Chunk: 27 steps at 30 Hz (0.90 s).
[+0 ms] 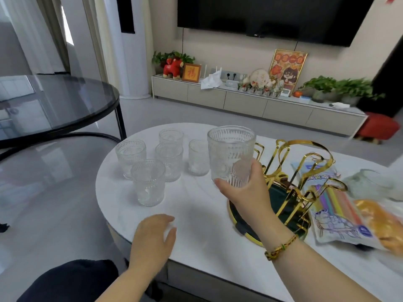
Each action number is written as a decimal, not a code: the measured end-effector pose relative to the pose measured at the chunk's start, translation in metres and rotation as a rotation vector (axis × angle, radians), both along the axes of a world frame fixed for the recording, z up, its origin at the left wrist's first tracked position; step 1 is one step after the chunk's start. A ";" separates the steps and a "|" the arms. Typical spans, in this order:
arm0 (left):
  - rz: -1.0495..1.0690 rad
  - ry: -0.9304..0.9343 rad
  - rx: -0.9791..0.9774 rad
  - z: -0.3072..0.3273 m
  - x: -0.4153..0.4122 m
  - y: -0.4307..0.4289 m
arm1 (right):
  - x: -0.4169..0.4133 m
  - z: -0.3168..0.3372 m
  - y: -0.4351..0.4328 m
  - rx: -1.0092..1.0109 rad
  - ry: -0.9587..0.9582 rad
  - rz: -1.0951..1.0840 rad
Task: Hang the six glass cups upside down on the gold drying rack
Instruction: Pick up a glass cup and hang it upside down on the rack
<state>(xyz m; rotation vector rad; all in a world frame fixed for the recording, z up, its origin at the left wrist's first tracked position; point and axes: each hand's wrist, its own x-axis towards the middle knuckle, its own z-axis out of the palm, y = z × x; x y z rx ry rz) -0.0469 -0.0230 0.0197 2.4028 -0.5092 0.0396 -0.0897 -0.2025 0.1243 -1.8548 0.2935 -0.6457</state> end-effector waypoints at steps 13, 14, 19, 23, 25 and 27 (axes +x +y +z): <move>-0.490 0.107 0.039 0.036 -0.014 -0.131 | -0.054 0.123 -0.087 -0.245 0.058 -0.178; -0.500 0.120 0.023 0.037 -0.011 -0.134 | -0.057 0.130 -0.097 -0.273 0.077 -0.216; -0.552 0.101 0.075 0.031 -0.005 -0.143 | -0.066 0.149 -0.143 -0.292 0.127 -0.347; -0.532 0.078 0.114 0.021 -0.006 -0.147 | -0.064 0.153 -0.171 -0.289 0.214 -0.426; -0.519 0.060 0.147 0.017 -0.005 -0.148 | -0.061 0.152 -0.182 -0.288 0.269 -0.451; -0.503 0.046 0.170 0.015 -0.003 -0.149 | -0.056 0.149 -0.190 -0.270 0.341 -0.449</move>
